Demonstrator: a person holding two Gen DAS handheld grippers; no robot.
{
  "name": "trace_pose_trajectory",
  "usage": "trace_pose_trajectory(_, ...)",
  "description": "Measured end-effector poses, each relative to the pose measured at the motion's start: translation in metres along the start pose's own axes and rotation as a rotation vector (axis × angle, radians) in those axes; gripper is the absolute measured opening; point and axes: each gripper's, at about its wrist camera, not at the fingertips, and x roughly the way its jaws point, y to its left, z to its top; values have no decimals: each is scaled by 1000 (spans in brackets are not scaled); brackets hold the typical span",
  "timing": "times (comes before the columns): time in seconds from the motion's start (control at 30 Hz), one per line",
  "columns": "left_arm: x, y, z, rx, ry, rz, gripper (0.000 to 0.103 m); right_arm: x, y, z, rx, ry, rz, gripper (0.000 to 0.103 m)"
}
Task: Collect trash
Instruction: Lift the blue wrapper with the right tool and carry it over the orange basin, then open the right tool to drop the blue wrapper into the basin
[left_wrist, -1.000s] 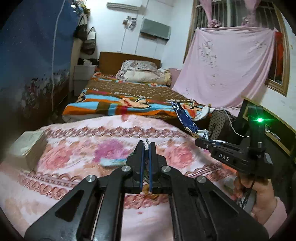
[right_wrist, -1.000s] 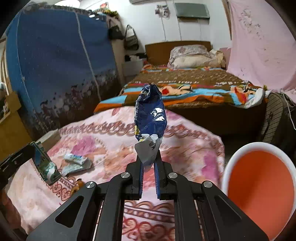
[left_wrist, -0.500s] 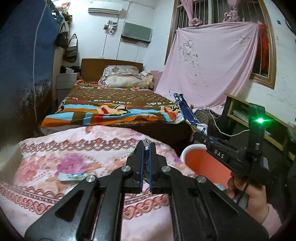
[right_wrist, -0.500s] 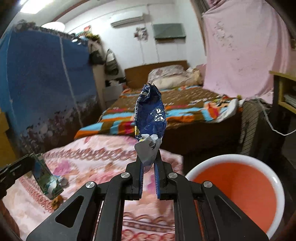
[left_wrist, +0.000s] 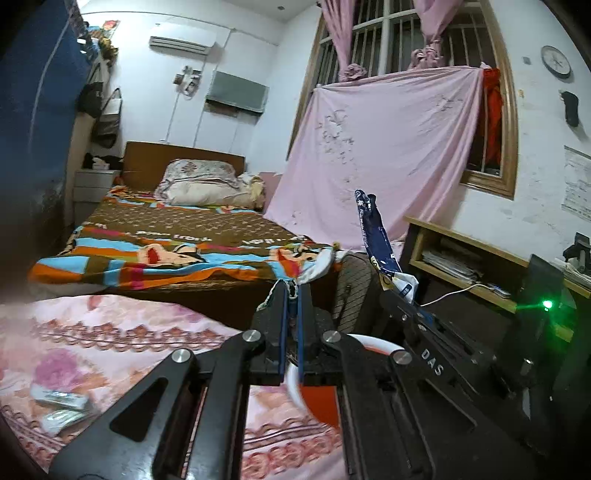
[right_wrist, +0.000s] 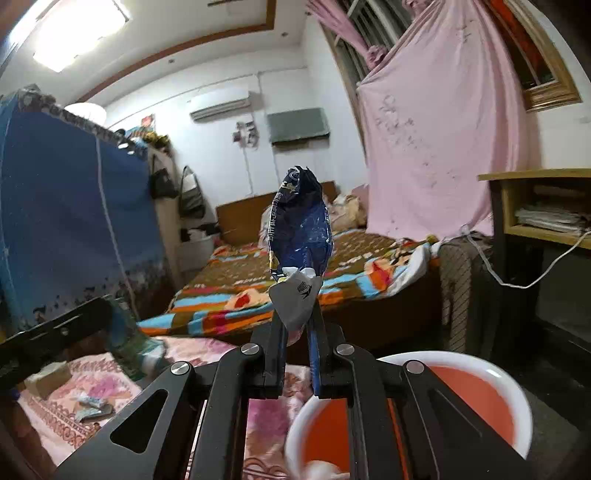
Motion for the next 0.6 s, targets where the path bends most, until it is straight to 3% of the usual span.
trace_pose_trajectory(0.33,31,-32,-6,28,24,-69,0,-11,-31,-4,65,57,-106,9)
trace_pose_trajectory(0.6,54,-42,-10,-3,128,-100,0,-14,-46,-9,112,86,-153,10)
